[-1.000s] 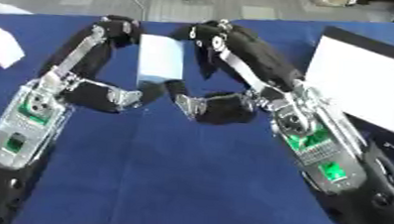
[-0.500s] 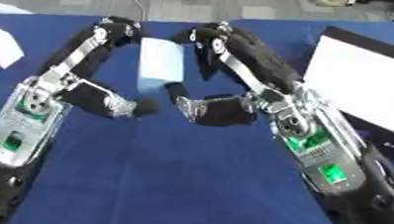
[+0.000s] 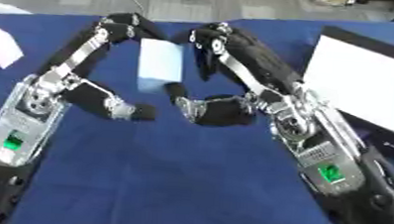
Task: Pick up the objects with one hand, pass them to the other hand, and then place them into the box on the other side of the table.
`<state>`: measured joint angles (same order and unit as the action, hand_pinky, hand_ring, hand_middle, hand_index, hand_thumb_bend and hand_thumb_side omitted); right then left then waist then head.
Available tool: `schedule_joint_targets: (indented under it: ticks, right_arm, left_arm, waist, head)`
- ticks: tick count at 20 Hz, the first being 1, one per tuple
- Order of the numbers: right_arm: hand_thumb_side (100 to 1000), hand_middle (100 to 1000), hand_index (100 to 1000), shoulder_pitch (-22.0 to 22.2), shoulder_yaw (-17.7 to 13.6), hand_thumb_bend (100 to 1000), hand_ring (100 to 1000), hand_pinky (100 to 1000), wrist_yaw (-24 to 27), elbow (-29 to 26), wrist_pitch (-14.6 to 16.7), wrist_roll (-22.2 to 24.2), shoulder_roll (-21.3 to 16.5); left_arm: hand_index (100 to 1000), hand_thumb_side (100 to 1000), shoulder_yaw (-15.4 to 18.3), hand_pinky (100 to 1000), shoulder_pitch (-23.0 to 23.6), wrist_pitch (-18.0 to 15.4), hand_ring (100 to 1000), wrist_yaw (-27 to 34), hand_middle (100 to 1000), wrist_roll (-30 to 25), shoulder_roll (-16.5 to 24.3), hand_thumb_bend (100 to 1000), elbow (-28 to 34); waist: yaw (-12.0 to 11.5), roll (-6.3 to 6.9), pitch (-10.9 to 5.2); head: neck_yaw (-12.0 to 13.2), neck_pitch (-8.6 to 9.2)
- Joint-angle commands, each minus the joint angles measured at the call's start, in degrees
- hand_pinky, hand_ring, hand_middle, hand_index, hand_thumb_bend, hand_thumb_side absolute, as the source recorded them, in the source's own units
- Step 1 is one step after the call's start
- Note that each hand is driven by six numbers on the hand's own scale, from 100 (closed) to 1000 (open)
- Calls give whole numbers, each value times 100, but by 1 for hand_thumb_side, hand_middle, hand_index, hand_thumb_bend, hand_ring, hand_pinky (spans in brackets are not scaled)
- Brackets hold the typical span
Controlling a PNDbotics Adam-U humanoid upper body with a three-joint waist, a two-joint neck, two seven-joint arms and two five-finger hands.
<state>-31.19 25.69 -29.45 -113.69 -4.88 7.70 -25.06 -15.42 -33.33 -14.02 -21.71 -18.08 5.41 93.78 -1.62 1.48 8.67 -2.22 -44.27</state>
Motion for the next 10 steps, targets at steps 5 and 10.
schedule_joint_targets:
  ticks: [5, 10]
  right_arm:
    - [274, 308, 417, -104, -211, 100, 825, 436, 111, -90, 122, -9, -15]
    - [273, 311, 416, -76, -197, 100, 827, 433, 171, -90, 185, 38, -4]
  left_arm:
    - [801, 519, -69, 741, -79, 229, 686, -156, 690, 655, -14, 783, -167]
    - [805, 520, -56, 739, -82, 349, 690, -69, 696, 952, -53, 782, -242]
  waist:
    - [14, -85, 39]
    - [21, -91, 30]
  head:
    - [-23, 15]
    - [-37, 15]
